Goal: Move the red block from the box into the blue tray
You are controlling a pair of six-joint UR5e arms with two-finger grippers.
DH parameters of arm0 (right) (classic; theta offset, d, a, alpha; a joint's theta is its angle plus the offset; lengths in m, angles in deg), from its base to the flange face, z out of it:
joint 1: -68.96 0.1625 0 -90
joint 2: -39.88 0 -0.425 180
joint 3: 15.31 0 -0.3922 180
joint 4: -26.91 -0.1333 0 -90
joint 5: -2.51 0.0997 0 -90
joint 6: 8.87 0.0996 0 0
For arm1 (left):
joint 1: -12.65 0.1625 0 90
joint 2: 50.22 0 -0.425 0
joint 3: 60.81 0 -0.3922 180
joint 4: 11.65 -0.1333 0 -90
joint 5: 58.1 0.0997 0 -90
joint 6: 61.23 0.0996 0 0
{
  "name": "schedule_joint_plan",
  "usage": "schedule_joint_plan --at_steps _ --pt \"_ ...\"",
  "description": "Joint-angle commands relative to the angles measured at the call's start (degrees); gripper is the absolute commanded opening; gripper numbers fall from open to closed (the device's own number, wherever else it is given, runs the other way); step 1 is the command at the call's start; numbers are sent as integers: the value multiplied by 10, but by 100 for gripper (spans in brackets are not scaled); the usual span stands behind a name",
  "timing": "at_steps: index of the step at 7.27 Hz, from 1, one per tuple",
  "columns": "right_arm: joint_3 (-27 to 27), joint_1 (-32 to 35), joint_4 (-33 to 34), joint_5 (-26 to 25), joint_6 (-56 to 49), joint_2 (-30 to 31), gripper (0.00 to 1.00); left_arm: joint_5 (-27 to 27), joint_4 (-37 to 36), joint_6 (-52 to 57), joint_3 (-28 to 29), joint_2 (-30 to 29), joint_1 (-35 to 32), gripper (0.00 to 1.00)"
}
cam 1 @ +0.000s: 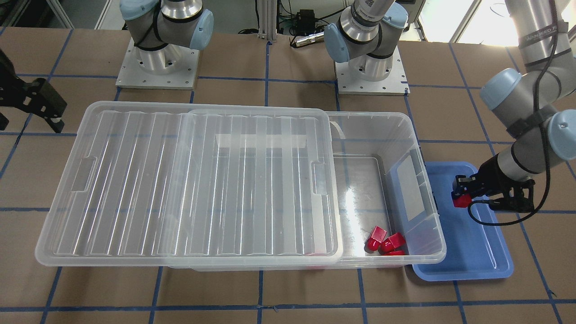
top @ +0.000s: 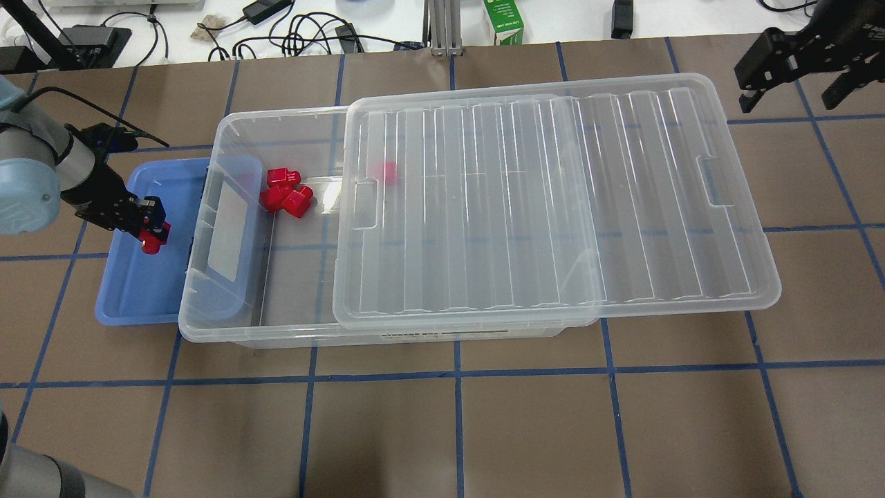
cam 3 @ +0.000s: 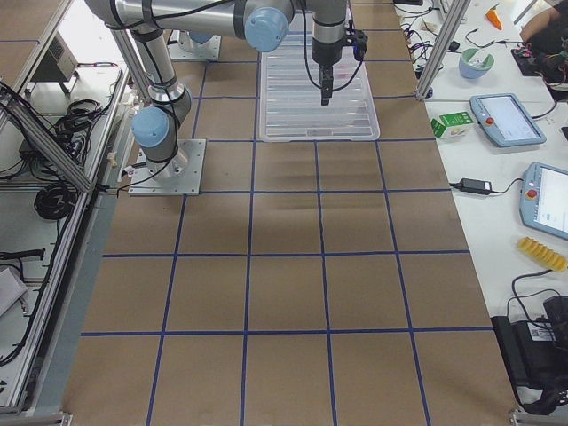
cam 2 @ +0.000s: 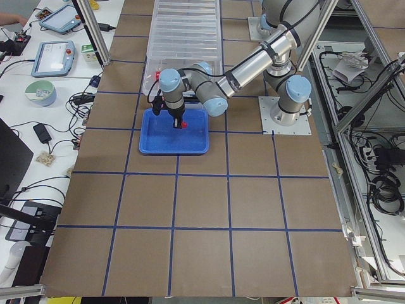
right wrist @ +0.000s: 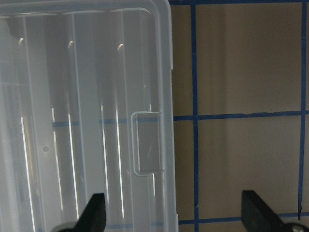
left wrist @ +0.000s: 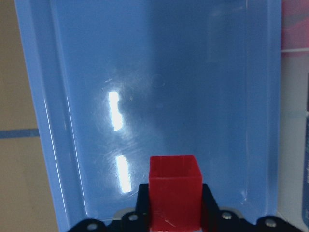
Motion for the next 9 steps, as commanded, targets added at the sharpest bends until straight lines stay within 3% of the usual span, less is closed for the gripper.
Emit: schedule_joint_plan --at_steps 1,2,3,4,6,8,9 --pt "68 -60 9 -4 -36 -6 100 1 -47 10 -22 -27 1 6" --pt "123 -75 85 -5 -56 -8 100 0 -54 9 -29 -29 1 6" --pt "173 -76 160 -6 -77 -9 100 1 -58 10 -26 -29 1 63" --pt "201 -76 187 -6 -76 -9 100 1 -58 6 -22 -29 1 96" --pt "210 -76 193 -7 -72 -3 100 34 -26 0 -7 5 -11 100" --pt "210 -76 192 -7 -72 -7 100 38 126 -31 77 60 -47 100" --pt "212 -70 189 -4 -61 -5 100 39 212 -99 134 77 -85 100"
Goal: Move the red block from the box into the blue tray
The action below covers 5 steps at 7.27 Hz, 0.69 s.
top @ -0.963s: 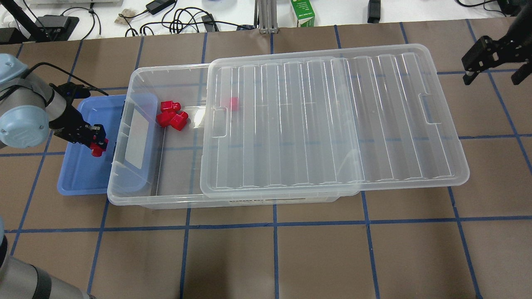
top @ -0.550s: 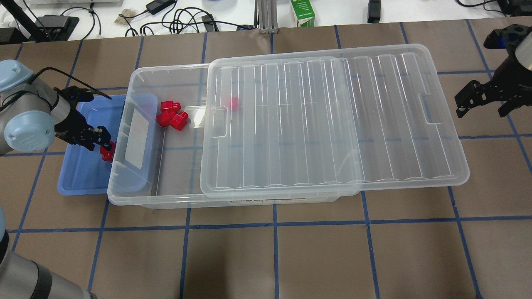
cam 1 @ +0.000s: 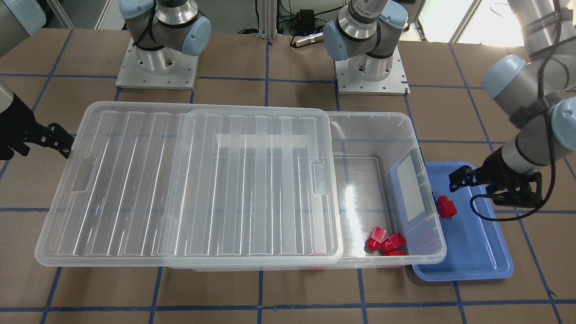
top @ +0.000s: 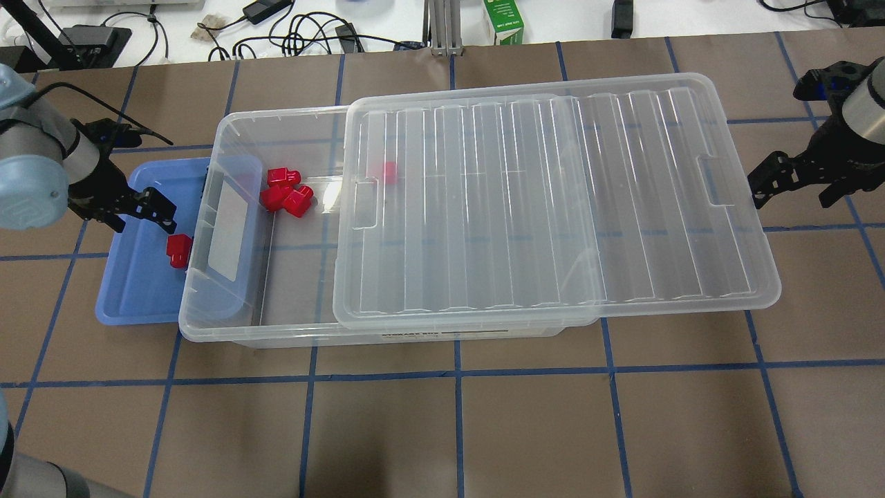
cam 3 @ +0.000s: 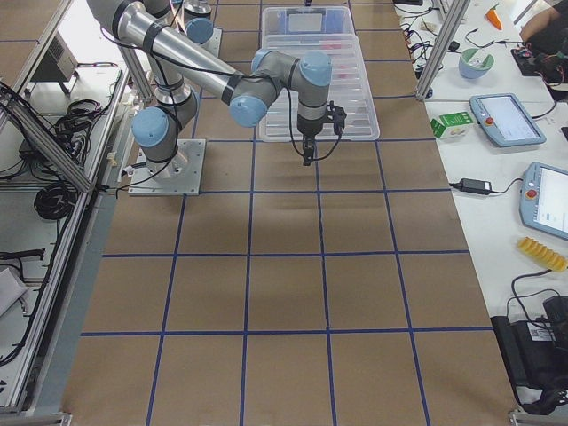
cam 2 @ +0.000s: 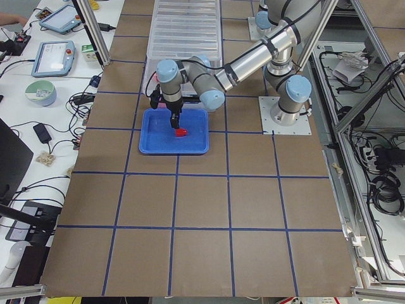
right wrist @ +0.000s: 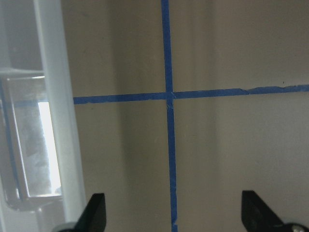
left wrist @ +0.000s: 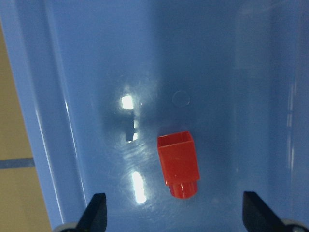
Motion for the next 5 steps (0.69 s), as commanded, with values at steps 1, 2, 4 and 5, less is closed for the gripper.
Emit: schedule_joint_plan --at_steps 1,2,4,5 --pt "6 7 -3 11 18 0 100 3 137 -120 92 41 -90 100" --pt "8 19 -4 20 21 -2 100 5 141 -169 93 51 -140 100" --pt "15 73 3 30 64 -9 100 4 147 -236 92 71 -214 100" --pt "12 107 7 30 87 -8 100 0 154 -242 92 80 -234 100"
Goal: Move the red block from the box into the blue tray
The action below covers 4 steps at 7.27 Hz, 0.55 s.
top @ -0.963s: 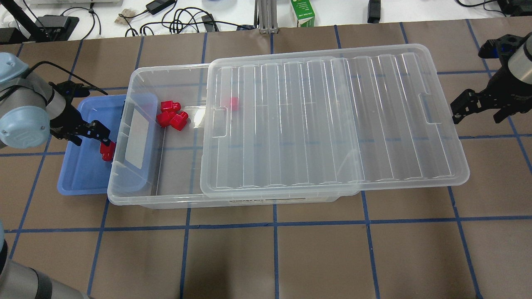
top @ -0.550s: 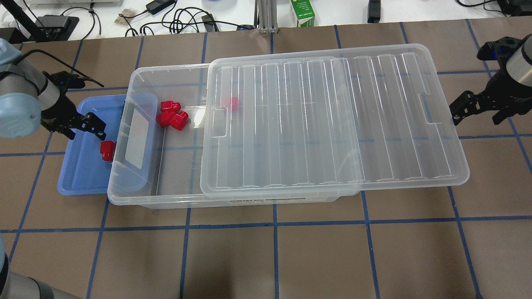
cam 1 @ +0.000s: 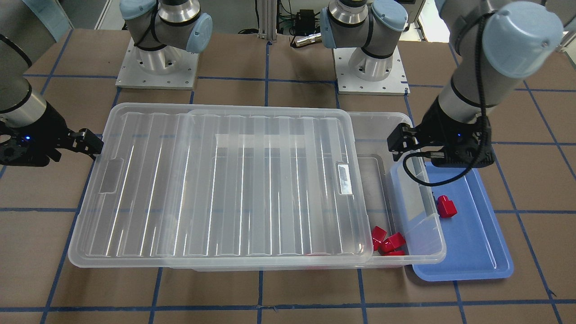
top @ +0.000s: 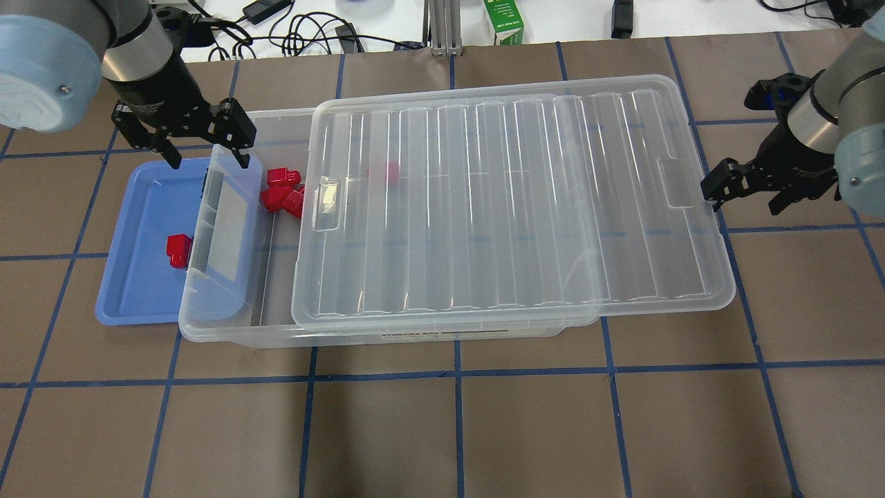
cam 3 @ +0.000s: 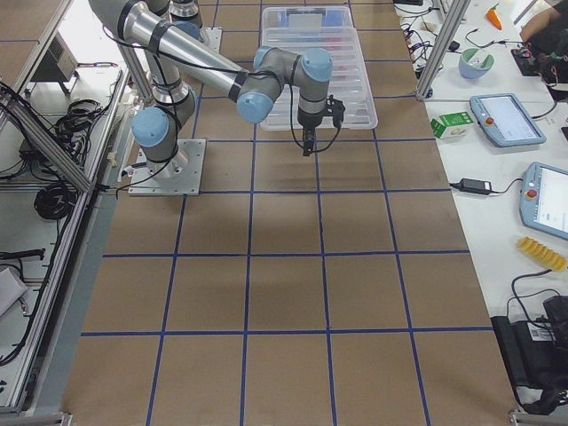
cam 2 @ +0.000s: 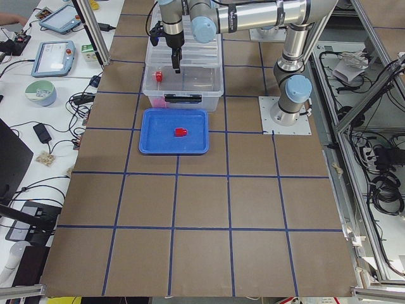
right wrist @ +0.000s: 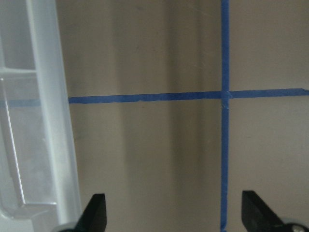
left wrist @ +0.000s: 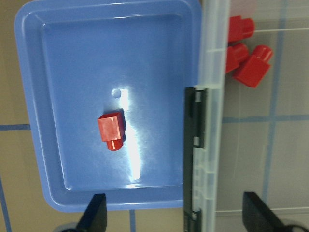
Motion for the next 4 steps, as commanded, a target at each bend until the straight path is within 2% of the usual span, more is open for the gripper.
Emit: schedule_joint_plan --at_steps 1,2,4 --pt "-2 69 16 6 63 -2 100 -8 7 -29 0 19 -51 100" --pt "-1 99 31 12 74 -3 100 -6 7 -30 0 26 -65 100" --pt "0 114 30 11 77 -1 100 -11 7 -6 -1 43 -56 100"
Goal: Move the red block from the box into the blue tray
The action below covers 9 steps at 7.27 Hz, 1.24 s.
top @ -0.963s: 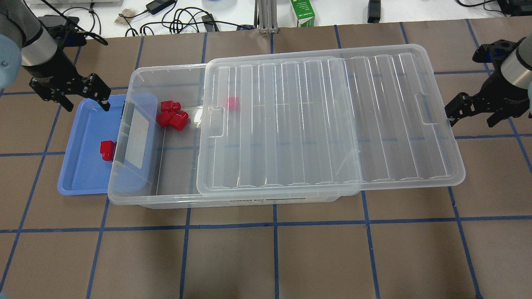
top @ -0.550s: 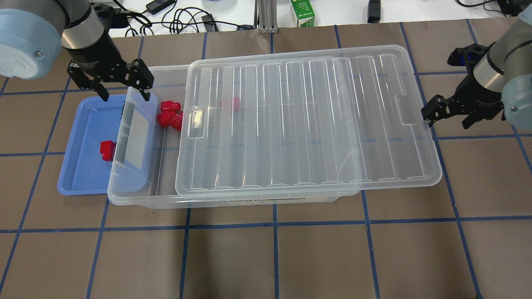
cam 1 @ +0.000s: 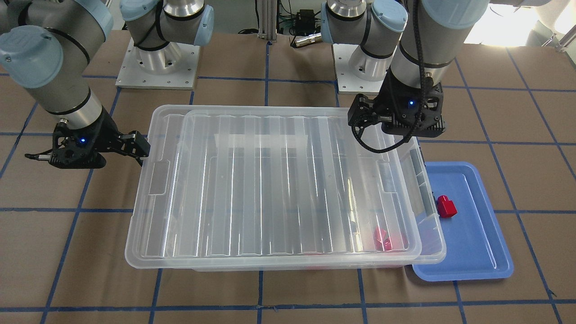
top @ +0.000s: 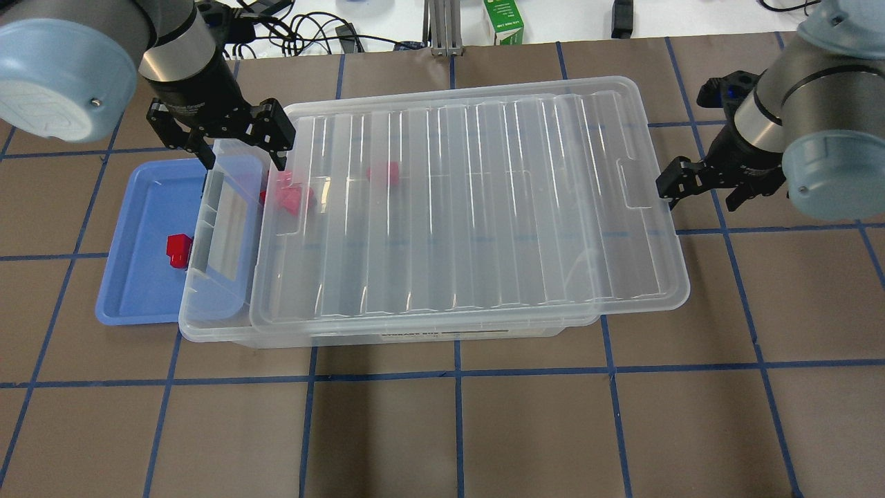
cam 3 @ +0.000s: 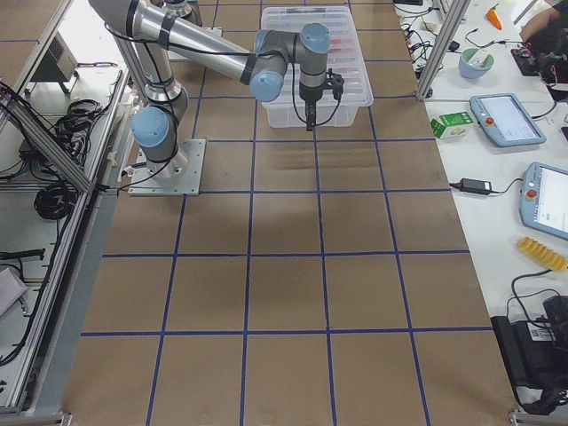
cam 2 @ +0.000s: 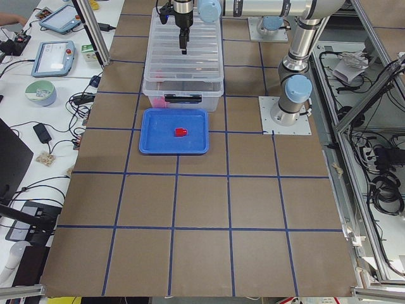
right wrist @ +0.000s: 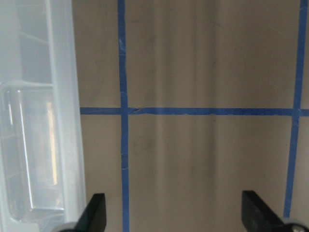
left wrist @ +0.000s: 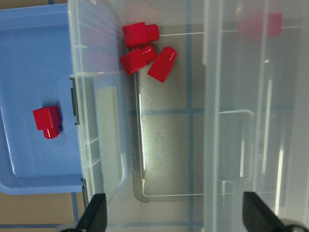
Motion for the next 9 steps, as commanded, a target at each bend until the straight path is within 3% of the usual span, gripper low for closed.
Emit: schedule_joint_plan --at_steps 1,3,4,7,8,9 --pt "2 14 2 0 5 -1 100 -21 -1 15 0 16 18 100" --pt "-15 13 3 -8 -5 4 100 -16 35 15 -1 33 24 100" --pt "-52 13 -24 -9 1 20 99 -22 33 8 11 27 24 100" --pt "-187 66 -225 -11 99 81 100 -15 33 15 0 26 24 100" --pt "-218 75 -266 -11 119 78 100 -22 33 15 1 28 26 100" --pt "-223 76 -266 -13 123 53 100 -23 33 15 3 32 27 100"
